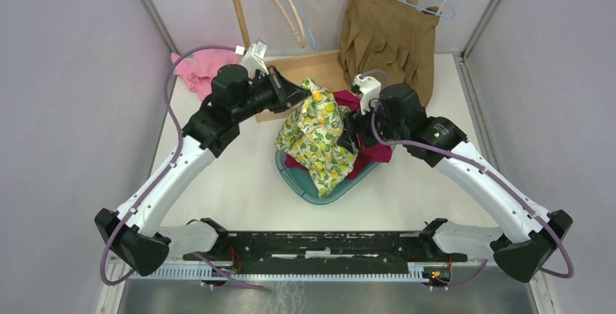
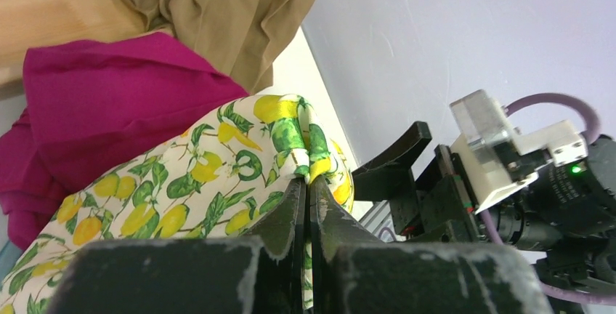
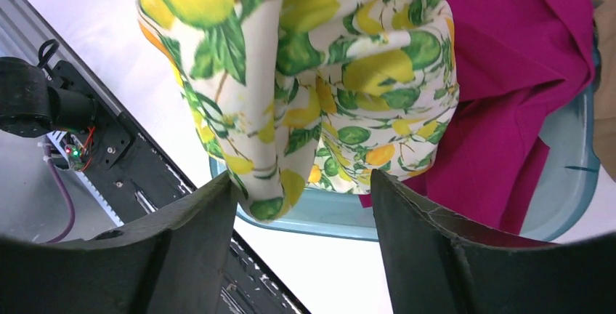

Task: Place the skirt on the hanger
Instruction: Flatten out the skirt at the bin.

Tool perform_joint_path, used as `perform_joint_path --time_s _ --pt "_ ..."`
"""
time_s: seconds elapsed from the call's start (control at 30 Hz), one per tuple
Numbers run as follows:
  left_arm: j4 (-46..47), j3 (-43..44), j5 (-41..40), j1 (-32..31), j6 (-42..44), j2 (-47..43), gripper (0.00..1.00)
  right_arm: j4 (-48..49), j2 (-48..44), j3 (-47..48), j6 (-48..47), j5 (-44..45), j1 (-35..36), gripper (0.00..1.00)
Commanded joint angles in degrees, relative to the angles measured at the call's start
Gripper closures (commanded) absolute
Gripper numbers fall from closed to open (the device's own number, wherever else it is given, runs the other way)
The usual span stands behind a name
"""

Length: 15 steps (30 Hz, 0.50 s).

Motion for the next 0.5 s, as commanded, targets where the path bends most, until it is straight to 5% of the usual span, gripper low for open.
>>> perform_joint_path --time_s 0.0,0.3,0.47 --pt "1.38 8.39 3.41 0.63 2.82 1.22 0.97 -1.55 -3.50 3.16 -0.65 3.28 -0.09 0.27" --pt "-3.33 24.60 6.53 1.53 3.36 9.21 0.97 -2.81 -10.31 0.68 0.43 7.02 -0.07 0.26" --pt "-5.66 33.96 8.21 1.87 2.61 13.99 0.97 -4.15 -12.38 -0.64 0.71 2.13 -0.06 0.30"
